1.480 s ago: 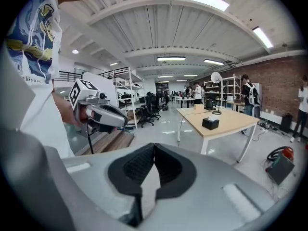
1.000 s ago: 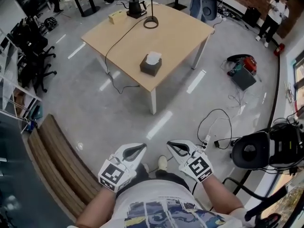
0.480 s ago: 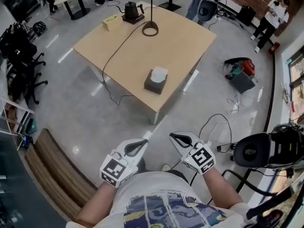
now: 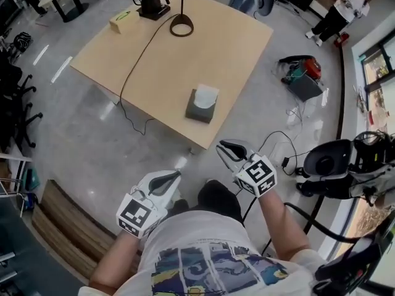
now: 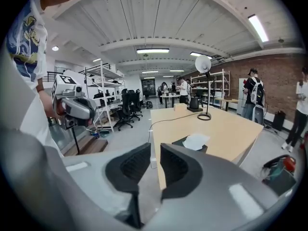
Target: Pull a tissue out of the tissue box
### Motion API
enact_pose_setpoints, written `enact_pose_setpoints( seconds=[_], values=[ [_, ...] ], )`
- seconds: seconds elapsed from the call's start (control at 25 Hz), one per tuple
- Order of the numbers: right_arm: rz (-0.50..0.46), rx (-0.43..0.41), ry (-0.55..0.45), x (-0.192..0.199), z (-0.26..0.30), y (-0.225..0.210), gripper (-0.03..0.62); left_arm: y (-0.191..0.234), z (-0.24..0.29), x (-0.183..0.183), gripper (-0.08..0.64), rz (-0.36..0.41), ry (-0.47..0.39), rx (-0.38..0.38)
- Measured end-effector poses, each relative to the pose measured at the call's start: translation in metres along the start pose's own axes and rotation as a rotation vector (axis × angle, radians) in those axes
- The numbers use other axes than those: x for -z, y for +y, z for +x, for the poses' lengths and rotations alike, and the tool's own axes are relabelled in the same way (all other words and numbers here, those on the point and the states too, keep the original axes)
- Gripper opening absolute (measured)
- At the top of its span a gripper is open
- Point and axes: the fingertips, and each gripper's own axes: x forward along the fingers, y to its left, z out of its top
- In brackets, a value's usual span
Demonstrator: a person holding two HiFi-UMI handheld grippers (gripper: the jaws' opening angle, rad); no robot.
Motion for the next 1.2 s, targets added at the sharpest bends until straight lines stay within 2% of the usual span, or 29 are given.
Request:
enact_pose_setpoints(
  seconds=[0.2, 0.44, 0.64, 0.96, 1.2],
  values=[
    [0.014, -0.015, 0.034, 0.004, 0.037, -0.054, 0.104, 0.016, 0.023, -0.007, 0.006, -0.015, -0.001, -0.002],
    [0.028, -0.068, 0.086, 0.007, 0.086, -0.13, 0.14, 0.032, 0.053, -0.034, 0.006, -0.048, -0.028, -0.058],
    [0.043, -0.128, 0.131, 0.014, 0.124, -0.173, 0.169, 0.055, 0.075, -0.049, 0.006, -0.064, -0.035, -0.118],
    [0.143, -0.245, 0.206, 0.037, 0.172, -0.2, 0.204, 0.08, 0.091, -0.059, 0.006, -0.08, -0.03, -0.198],
    [0.273, -0.361, 0.237, 0.048, 0.19, -0.198, 0.225, 0.091, 0.096, -0.058, 0.006, -0.099, -0.023, -0.235]
  ],
)
